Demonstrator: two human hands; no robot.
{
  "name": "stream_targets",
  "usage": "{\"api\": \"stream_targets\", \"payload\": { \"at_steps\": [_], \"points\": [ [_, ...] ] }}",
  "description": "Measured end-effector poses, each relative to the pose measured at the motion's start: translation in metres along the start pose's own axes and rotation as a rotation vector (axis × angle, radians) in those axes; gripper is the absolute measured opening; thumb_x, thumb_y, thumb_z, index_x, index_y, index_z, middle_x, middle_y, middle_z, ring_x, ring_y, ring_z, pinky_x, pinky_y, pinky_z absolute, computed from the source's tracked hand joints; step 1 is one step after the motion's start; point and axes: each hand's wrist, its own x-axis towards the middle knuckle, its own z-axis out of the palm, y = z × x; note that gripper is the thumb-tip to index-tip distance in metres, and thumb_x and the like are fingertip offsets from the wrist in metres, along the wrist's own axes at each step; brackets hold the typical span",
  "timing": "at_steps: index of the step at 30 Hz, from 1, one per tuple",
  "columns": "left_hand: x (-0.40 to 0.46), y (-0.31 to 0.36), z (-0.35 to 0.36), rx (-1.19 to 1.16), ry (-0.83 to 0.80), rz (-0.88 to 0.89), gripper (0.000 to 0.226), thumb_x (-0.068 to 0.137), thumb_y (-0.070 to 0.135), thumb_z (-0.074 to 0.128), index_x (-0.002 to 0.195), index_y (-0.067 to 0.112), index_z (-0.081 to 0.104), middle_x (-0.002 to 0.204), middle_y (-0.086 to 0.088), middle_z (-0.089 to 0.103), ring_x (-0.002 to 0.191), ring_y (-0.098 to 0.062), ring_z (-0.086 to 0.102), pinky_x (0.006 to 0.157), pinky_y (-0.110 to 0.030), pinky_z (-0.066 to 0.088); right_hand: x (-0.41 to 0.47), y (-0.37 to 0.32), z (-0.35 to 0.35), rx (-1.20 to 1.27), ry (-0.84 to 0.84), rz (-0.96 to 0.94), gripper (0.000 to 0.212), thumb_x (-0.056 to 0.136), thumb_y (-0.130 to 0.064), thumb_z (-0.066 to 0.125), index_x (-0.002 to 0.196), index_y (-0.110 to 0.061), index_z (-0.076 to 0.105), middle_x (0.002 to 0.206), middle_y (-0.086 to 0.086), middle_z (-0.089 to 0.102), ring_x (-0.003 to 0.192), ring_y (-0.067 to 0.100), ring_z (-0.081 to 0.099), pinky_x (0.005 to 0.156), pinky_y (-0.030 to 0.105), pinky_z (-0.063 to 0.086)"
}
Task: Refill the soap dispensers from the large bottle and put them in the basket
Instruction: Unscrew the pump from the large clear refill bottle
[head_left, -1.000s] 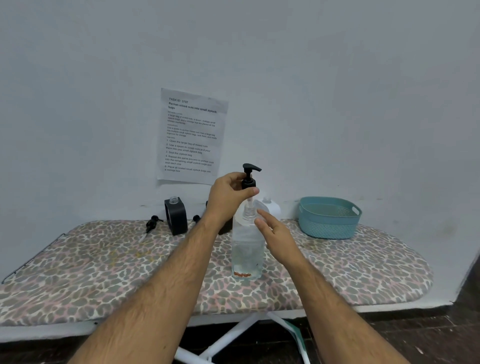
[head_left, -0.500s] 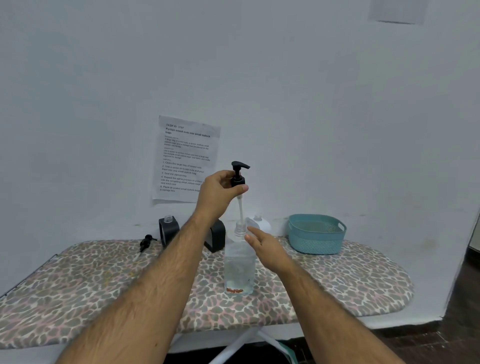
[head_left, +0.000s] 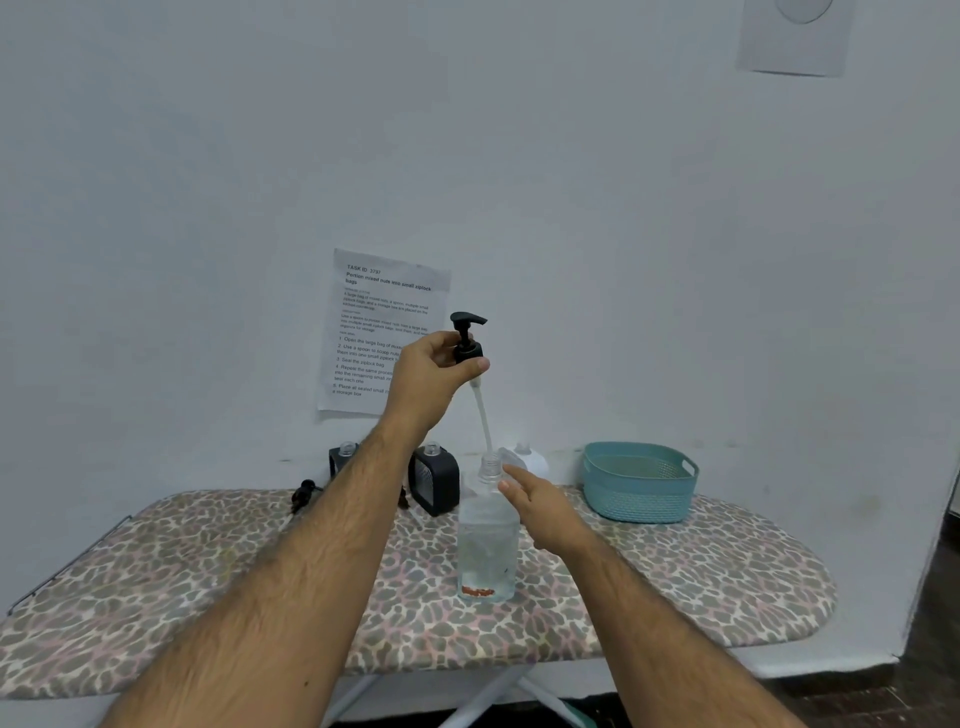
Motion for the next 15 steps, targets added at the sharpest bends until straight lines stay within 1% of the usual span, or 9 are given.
{"api": "stream_targets", "payload": {
  "at_steps": [2,3,6,12,15],
  "points": [
    [0.0001,0.0024,-0.0009,-0.013,0.018,0.001,0.042,0.080,0.009,0.079,0.120,0.006,0.066,0.104,0.001,0.075,0.099,-0.006,0.070,0.094,-0.022,0.050,-0.0011,-0.0019,-0.0005,0.009,0.001,0.004,0.051,0.103,-0.048,0.040,0.150,-0.028,0.042,0.151,-0.002,0.047,0.134,0.022,0.047,0.104,0.049,0.047],
    [0.0003,0.0037,-0.0012,-0.019,0.027,0.003,0.040,0.080,0.010,0.079,0.118,0.008,0.066,0.103,0.002,0.074,0.097,-0.004,0.070,0.092,-0.022,0.050,-0.0016,-0.0022,-0.0006,0.011,0.001,0.003,0.051,0.103,-0.048,0.040,0.150,-0.028,0.041,0.151,-0.002,0.046,0.135,0.023,0.047,0.104,0.049,0.047],
    [-0.0007,0.0083,-0.0026,-0.017,0.048,0.025,0.030,0.082,0.011,0.078,0.110,0.018,0.067,0.098,0.009,0.073,0.089,0.007,0.068,0.082,-0.016,0.048,-0.0025,-0.0022,-0.0005,0.022,-0.004,0.014,0.051,0.103,-0.048,0.040,0.150,-0.028,0.040,0.152,-0.001,0.045,0.135,0.023,0.046,0.105,0.050,0.047],
    [-0.0019,0.0094,-0.0058,-0.049,0.110,0.049,0.029,0.083,0.011,0.077,0.108,0.022,0.067,0.098,0.011,0.073,0.092,0.004,0.068,0.085,-0.016,0.048,-0.0031,-0.0033,-0.0003,0.029,0.003,0.015,0.050,0.104,-0.047,0.039,0.150,-0.028,0.041,0.151,0.000,0.047,0.133,0.023,0.048,0.102,0.050,0.049],
    [-0.0032,0.0102,-0.0063,-0.064,0.154,0.068,0.031,0.083,0.011,0.077,0.112,0.017,0.068,0.100,0.008,0.073,0.095,0.002,0.069,0.088,-0.017,0.050,-0.0034,-0.0031,0.0000,0.018,0.009,0.012,0.051,0.104,-0.048,0.039,0.150,-0.028,0.040,0.151,0.001,0.047,0.134,0.024,0.047,0.102,0.050,0.049]
  ]
}}
